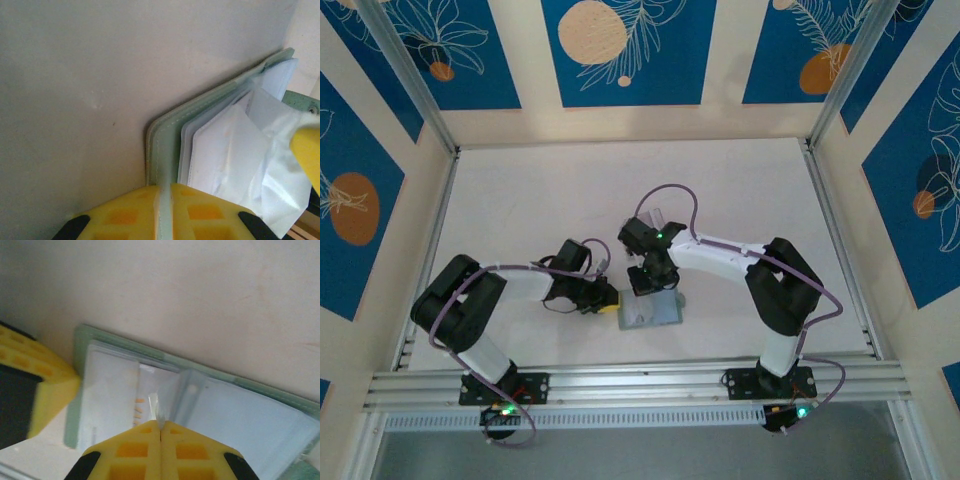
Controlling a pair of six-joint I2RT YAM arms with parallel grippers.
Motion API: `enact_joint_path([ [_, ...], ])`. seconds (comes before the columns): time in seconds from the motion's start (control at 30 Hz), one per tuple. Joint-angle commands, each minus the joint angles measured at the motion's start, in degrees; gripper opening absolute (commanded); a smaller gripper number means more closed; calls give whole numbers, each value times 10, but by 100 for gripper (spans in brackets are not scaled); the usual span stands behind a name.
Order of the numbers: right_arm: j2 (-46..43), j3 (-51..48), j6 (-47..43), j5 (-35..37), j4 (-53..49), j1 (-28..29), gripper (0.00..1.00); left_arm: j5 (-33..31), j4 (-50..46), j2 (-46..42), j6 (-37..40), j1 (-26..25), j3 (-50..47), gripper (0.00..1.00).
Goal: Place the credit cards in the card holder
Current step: Flip over the card slot in the card holder.
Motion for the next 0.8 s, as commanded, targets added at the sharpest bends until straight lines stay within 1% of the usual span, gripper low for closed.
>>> enact_joint_path([
  [0.0, 17, 14, 23, -65, 6, 4, 8, -27, 44, 58, -5, -47, -25, 14],
  [0.13, 31, 9, 53, -101, 39, 4, 18, -27, 58, 56, -15, -51, -30, 14],
  [0.2, 33, 4, 67, -114, 57, 4, 19, -27, 64, 57, -18, -53, -30, 14],
  [0.5, 15, -37, 125, -149, 134, 4, 35, -16, 103, 54, -43, -54, -50, 14],
  [0.7, 0, -50, 134, -178, 176, -1, 46, -31, 75, 4, -43, -50, -61, 14],
  [0.77, -5, -52, 133, -190, 191, -4, 48, -33, 68, -15, -43, -45, -69, 15],
])
